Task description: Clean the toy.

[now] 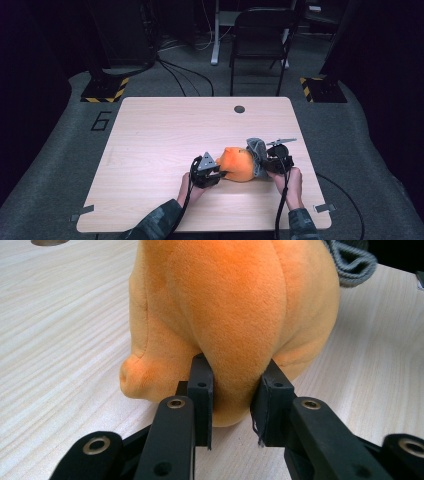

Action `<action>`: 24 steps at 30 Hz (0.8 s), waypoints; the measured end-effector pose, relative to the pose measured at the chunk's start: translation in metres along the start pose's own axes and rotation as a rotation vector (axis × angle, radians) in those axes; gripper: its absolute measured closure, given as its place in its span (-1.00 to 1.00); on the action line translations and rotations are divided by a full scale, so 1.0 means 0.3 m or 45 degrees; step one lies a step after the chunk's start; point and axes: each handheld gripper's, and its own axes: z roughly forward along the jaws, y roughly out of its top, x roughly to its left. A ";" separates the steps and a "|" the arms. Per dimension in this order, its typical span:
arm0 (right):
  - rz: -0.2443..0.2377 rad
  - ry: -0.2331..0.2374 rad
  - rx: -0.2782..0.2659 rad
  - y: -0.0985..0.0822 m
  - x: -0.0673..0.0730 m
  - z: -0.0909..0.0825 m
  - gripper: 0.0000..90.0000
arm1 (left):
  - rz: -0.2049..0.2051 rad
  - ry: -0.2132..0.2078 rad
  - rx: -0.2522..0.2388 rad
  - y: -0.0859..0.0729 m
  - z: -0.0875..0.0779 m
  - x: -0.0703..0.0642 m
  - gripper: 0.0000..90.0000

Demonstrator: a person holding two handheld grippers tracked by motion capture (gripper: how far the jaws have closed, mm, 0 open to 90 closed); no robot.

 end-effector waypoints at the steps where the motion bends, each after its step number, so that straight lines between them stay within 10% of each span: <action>1: 0.004 0.003 0.017 -0.007 -0.009 0.012 0.71 | 0.002 0.000 0.000 0.001 0.000 0.000 0.62; 8: -0.004 -0.061 0.146 -0.054 -0.047 0.106 0.71 | -0.012 -0.004 -0.003 -0.001 -0.002 0.007 0.62; 13: 0.005 -0.075 0.134 -0.045 -0.061 0.073 0.71 | -0.025 -0.006 -0.008 -0.003 -0.002 0.006 0.62; 17: 0.055 -0.077 0.004 -0.007 -0.067 -0.043 0.72 | -0.017 0.000 -0.008 -0.002 -0.003 0.009 0.62; 24: -0.082 0.031 -0.246 0.067 0.061 -0.223 0.72 | -0.023 -0.002 -0.008 -0.002 -0.002 0.008 0.62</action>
